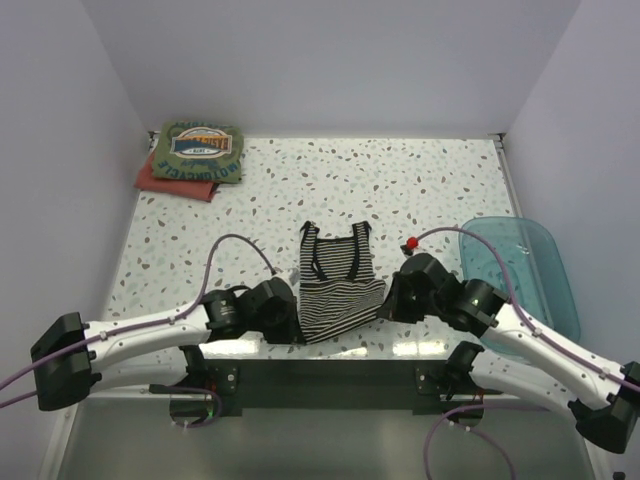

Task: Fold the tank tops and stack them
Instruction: Fold the tank top

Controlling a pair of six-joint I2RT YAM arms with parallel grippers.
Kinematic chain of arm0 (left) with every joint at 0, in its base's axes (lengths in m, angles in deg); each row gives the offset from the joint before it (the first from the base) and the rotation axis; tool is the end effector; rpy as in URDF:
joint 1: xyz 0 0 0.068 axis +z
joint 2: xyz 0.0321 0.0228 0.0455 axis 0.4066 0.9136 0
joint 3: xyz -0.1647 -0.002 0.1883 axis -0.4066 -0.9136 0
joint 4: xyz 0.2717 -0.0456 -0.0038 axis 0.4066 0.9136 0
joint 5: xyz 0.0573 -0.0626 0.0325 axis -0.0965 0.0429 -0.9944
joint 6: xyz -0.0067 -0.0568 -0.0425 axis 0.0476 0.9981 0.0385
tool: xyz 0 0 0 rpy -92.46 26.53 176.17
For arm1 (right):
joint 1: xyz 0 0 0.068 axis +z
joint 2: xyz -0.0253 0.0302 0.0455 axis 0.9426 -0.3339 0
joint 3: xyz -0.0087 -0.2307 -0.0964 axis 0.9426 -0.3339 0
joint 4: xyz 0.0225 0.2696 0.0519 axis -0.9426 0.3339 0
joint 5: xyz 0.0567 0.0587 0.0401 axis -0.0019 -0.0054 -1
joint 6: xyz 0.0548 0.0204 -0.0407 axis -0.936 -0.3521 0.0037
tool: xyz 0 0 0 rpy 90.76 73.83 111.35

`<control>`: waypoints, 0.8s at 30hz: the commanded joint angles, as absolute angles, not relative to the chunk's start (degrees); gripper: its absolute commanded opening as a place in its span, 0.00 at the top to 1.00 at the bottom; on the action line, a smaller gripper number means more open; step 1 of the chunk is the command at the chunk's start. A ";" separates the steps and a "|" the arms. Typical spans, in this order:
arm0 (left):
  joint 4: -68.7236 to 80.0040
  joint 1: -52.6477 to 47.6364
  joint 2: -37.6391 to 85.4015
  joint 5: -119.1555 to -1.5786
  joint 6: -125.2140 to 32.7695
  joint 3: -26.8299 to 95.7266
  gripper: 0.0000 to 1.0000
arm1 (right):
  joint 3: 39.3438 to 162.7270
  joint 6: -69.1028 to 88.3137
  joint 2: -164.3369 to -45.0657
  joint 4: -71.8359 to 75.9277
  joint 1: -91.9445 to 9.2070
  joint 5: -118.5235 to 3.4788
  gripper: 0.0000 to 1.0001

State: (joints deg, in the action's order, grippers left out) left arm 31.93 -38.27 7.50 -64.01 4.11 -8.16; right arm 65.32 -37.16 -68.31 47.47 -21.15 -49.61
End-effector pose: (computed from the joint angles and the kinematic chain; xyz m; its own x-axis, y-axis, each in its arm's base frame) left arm 0.1032 -0.2063 0.1375 -0.9744 -0.0364 -0.2218 0.0951 0.8274 -0.5535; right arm 0.1284 0.1492 0.2181 -0.9086 0.1771 -0.3782 -0.0431 0.8611 0.5066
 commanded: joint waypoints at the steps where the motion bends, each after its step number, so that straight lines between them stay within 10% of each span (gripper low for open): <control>1: 37.97 -37.10 8.15 -67.65 2.76 -1.61 1.00 | 71.27 -35.88 -72.22 49.35 -21.28 -43.13 1.00; 12: 28.49 -16.72 17.63 -61.34 -6.81 12.63 1.00 | 85.07 -26.92 -90.14 41.20 -33.56 -48.90 1.00; 24: 8.90 2.10 53.83 -49.30 -6.83 39.77 1.00 | 113.51 -20.67 -127.65 30.29 -56.07 -65.26 1.00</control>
